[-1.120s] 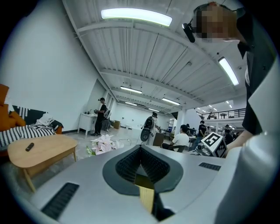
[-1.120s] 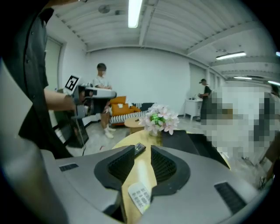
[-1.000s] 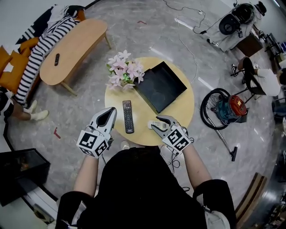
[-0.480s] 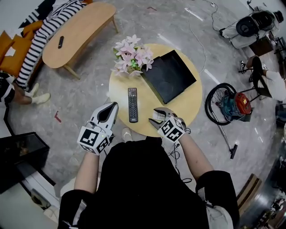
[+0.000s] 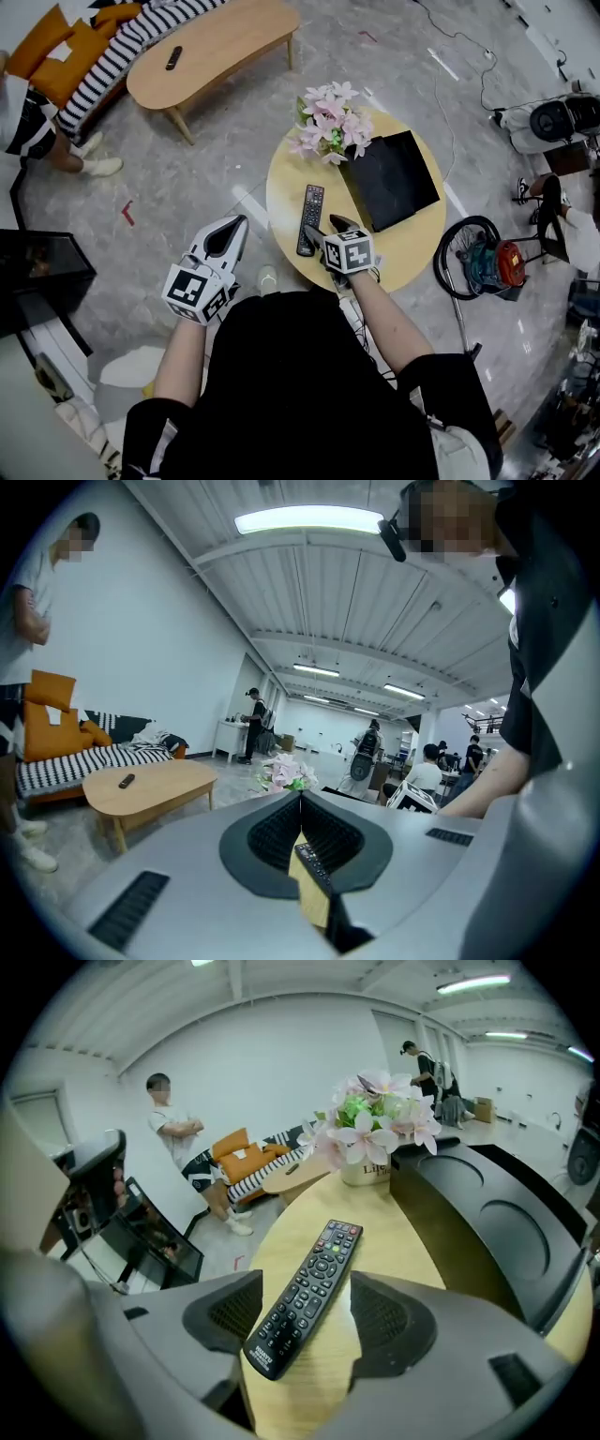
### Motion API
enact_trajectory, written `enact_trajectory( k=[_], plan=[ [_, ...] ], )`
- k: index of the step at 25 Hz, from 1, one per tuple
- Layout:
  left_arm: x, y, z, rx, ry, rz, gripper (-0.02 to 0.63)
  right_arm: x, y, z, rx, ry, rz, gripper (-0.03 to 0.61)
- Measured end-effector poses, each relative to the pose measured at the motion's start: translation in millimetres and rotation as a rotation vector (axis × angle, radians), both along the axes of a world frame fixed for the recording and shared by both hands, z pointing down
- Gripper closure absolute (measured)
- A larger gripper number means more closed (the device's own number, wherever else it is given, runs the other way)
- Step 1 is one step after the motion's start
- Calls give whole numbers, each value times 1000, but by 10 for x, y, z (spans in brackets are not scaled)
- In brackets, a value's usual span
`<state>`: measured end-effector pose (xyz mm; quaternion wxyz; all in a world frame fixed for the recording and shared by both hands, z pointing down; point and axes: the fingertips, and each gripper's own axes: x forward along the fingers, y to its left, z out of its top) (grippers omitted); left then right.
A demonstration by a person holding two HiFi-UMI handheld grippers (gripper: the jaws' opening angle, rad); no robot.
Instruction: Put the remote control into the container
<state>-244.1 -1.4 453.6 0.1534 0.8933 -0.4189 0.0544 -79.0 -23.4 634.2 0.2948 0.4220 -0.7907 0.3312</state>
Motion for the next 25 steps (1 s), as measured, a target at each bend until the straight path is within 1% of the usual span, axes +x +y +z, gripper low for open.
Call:
enact_trajectory(
  k=[3,7,10,13,15,17,19,21,25],
  plan=[
    [-226,51,39,-9,3,-29,607,-70,-106,85,-16,24,106,299],
    [-420,148,103,-31,7,-52,606,-25,-218,198,-63,9,342,299],
    [-535,192,150,-45,9,-69,607,-42,-281,290,-87,38,430,294],
    [-635,248,187,-64,22,-78,606,-61,-292,373,-89,87,482,293],
    [-707,283,206,-78,29,-88,606,-86,-254,458,-113,106,501,293],
    [-774,290,225,-86,26,-98,606,-100,-232,533,-116,163,494,295],
    [-811,296,254,-95,24,-103,607,-104,-226,559,-80,224,474,295],
    [-820,308,291,-108,26,-103,606,-109,-218,566,-58,235,472,295],
    [-748,314,319,-121,28,-73,606,-111,-222,572,-67,225,467,295]
  ],
)
